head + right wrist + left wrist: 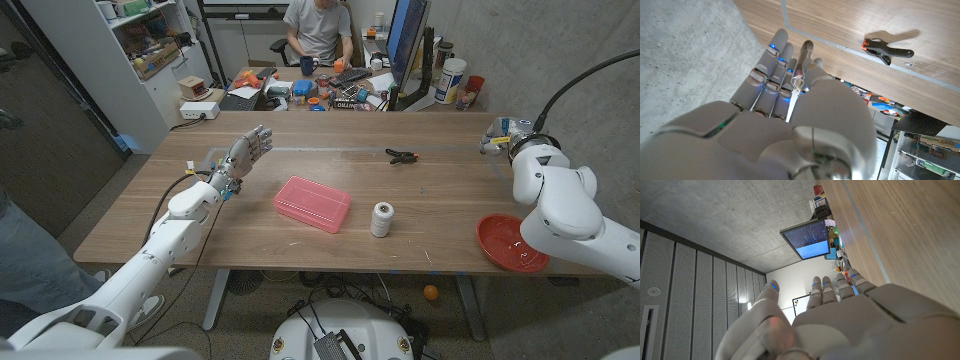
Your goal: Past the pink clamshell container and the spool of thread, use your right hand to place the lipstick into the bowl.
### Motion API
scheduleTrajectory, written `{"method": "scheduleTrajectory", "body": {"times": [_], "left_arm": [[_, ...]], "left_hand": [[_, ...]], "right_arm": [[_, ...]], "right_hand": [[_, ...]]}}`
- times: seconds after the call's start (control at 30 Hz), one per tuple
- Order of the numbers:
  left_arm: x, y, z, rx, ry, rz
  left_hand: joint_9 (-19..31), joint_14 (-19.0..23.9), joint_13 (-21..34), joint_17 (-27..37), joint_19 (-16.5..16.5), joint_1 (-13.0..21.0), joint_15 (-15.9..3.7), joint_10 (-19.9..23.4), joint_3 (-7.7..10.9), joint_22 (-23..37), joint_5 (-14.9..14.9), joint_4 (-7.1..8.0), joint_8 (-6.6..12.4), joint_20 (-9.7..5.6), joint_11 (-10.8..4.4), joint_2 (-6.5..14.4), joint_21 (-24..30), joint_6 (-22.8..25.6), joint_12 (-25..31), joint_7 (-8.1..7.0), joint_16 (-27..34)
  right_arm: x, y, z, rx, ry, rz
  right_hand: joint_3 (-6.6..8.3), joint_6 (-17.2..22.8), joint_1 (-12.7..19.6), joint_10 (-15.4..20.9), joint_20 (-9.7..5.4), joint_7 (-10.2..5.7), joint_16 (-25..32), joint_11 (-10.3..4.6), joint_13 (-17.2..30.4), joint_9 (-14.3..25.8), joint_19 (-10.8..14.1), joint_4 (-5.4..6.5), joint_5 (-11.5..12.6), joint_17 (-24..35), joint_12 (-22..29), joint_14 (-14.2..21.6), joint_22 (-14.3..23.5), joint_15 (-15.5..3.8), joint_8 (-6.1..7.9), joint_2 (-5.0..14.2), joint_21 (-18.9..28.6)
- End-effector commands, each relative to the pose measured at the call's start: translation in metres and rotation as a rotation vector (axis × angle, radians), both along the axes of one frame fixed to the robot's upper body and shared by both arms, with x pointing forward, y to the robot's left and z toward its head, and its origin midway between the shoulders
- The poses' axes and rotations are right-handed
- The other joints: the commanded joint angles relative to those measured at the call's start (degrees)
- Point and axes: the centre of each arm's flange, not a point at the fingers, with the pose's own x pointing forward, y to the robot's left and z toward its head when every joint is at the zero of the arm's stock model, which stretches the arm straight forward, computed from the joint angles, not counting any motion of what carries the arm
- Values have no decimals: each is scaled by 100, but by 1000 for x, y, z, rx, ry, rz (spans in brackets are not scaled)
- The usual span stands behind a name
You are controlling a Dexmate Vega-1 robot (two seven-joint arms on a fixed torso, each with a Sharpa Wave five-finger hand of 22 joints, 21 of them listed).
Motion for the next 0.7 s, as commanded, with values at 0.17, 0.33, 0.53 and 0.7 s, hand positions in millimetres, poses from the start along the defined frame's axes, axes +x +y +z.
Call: {"method": "scheduleTrajectory", "body": {"times": [0.17,0.33,0.53,0.7], "left_arm": [[9,-12,8,43,0,-46],[10,-16,9,47,1,-50],[12,-23,9,54,6,-61],[14,-28,9,56,9,-69]], "left_hand": [[22,4,19,8,47,-20,29,2,23,24,-3,-27,-17,30,49,8,-21,54,29,4,26],[22,3,18,8,51,-23,28,4,24,25,-4,-33,-16,29,54,11,-31,55,29,6,25],[22,3,18,8,54,-26,29,4,25,25,-5,-38,-17,29,52,14,-41,54,30,9,24],[22,4,18,8,59,-29,38,8,27,26,-5,-44,-18,34,78,18,-51,52,31,16,25]], "right_arm": [[-48,-8,-33,67,9,-44],[-63,-11,-37,73,12,-50],[-75,-14,-45,78,39,-48],[-81,-14,-51,83,75,-41]], "right_hand": [[-40,27,13,628,-59,-47,-9,-619,12,26,55,-12,33,39,-20,76,29,-653,32,43,59],[-44,33,14,625,-61,-52,-15,-611,13,28,55,-14,33,41,-31,77,28,-650,32,42,66],[-46,29,17,630,-62,-58,-21,-608,15,31,47,-16,33,47,-44,84,28,-651,28,46,73],[-58,82,8,643,-63,-122,-22,-604,17,35,43,-8,33,57,-59,103,28,-642,45,51,87]]}}
